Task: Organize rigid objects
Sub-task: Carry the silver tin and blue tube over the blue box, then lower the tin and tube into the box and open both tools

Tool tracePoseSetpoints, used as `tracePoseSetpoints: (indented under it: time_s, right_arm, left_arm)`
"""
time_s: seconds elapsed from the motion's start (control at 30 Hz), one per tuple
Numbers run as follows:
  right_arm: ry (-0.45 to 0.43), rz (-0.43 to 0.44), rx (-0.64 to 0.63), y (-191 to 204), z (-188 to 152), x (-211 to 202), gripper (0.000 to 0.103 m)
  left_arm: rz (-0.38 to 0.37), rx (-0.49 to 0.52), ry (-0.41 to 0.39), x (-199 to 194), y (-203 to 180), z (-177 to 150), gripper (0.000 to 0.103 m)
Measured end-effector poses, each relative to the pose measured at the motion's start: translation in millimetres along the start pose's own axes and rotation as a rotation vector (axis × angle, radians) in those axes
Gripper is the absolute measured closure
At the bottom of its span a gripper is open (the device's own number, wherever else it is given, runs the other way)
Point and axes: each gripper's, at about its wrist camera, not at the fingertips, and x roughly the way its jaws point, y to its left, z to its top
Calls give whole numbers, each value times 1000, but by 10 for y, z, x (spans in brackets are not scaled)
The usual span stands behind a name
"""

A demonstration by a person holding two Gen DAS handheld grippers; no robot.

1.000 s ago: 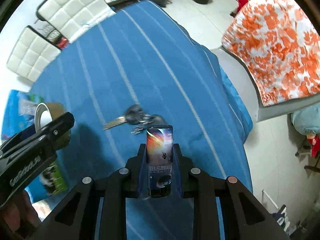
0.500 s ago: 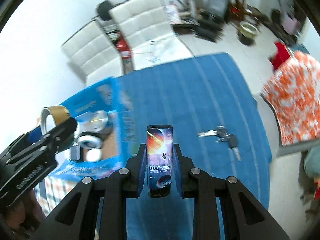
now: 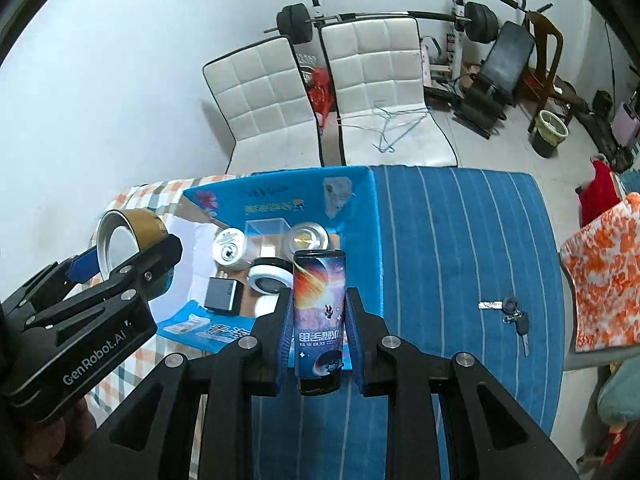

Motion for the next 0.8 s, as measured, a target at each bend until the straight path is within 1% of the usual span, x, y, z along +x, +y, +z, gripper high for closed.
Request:
tracePoseSetpoints:
  time_s: [0.17, 0.23, 0.3, 0.33, 0.43, 0.5, 0.53, 0.57, 0.6, 0.67, 0.73, 0.8]
  right_arm:
    - [-9, -9, -14, 86, 51, 37, 76]
    - [7, 4, -5, 84, 74, 100, 76]
    - [46, 34, 17, 59, 100, 281, 76]
    - [62, 42, 21, 53, 118, 359, 76]
    - [137, 68, 35, 24, 152, 741, 76]
    - [188, 74, 40, 9, 165, 1021, 76]
    - [214, 74, 39, 10, 172, 1146, 76]
    - [237, 70, 35, 13, 181, 1295, 76]
    - [254, 69, 30, 19, 190, 1407, 76]
    - [291, 55, 11, 53, 198, 1639, 76]
    - [318, 33, -11, 77, 178, 1835, 76]
    - [344, 7, -28, 111, 162, 2032, 76]
  left_arm:
    - [5, -26, -17, -62, 160, 19, 41]
    - [2, -31, -14, -47, 181, 28, 41]
    - [-11, -40, -1, -3, 216, 22, 40]
    - [-27, -49, 23, 62, 244, 19, 40]
    - [-116, -124, 127, 378, 405, -8, 40]
    - [-195, -180, 234, 706, 533, -58, 40]
    - [-242, -225, 284, 875, 613, -94, 40]
    - [-261, -246, 321, 990, 643, -128, 40]
    - [-272, -261, 370, 1151, 685, -166, 40]
    - [-264, -267, 420, 1359, 722, -217, 40]
    - [-254, -257, 495, 1610, 732, -277, 40]
    - [-239, -246, 531, 1772, 720, -333, 40]
